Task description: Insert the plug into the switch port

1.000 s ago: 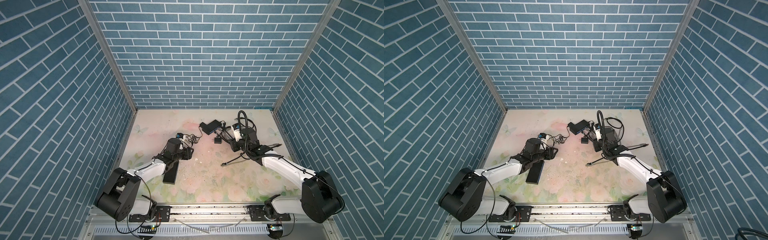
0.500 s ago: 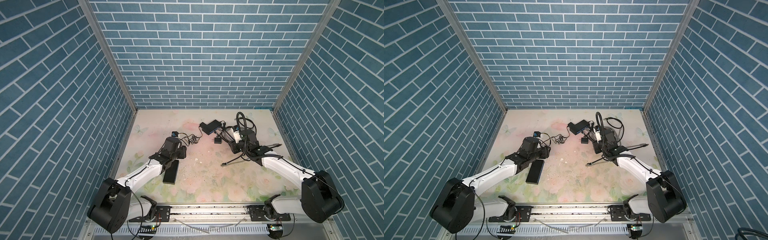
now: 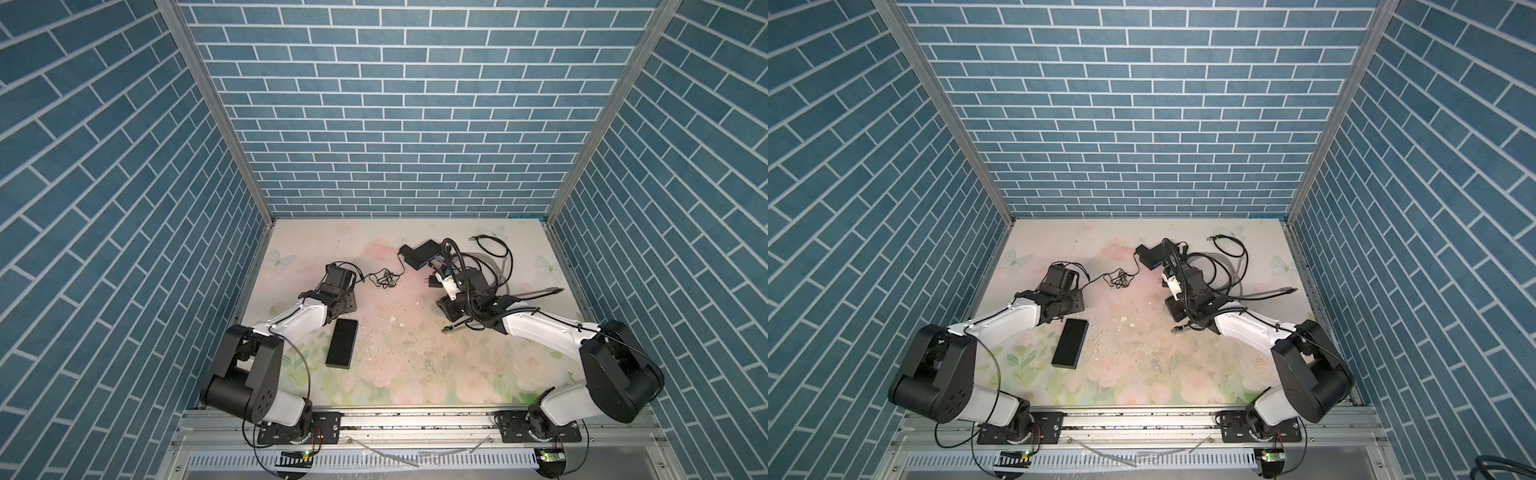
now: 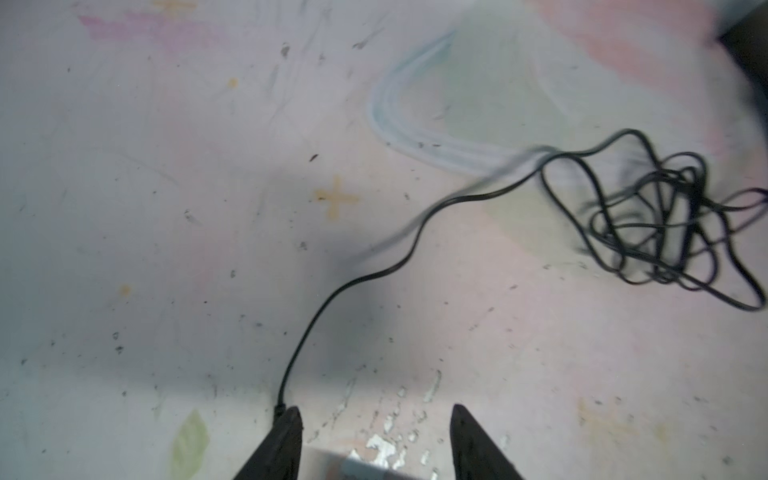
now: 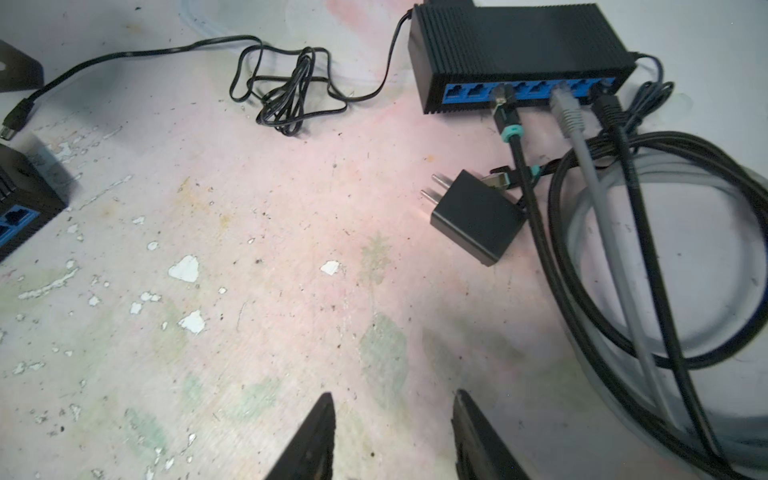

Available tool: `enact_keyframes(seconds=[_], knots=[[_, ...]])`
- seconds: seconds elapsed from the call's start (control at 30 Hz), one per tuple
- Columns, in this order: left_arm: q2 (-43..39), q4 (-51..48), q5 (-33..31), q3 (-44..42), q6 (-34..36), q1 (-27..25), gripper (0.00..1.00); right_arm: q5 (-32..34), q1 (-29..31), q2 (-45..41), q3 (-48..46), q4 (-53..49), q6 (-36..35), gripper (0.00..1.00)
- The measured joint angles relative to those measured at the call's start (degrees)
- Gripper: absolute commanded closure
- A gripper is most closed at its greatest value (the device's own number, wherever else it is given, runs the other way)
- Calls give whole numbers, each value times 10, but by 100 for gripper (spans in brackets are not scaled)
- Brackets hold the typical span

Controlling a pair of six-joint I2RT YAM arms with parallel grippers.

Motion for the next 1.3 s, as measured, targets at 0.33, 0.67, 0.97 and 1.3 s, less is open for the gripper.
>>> enact_keyframes(seconds=[0.33,0.67,0.97,1.3], knots=[[99,-11,2,65,18,22,47,-24,9,16,1,30,-1,53],[171,-45,-10,152,62,30,53,-32,12,23,1,43,0,54],[197,-70,-8,181,94,30,92,-38,14,31,1,60,3,54],[201,-77,30,220,106,30,100,-61,15,38,1,111,14,57]])
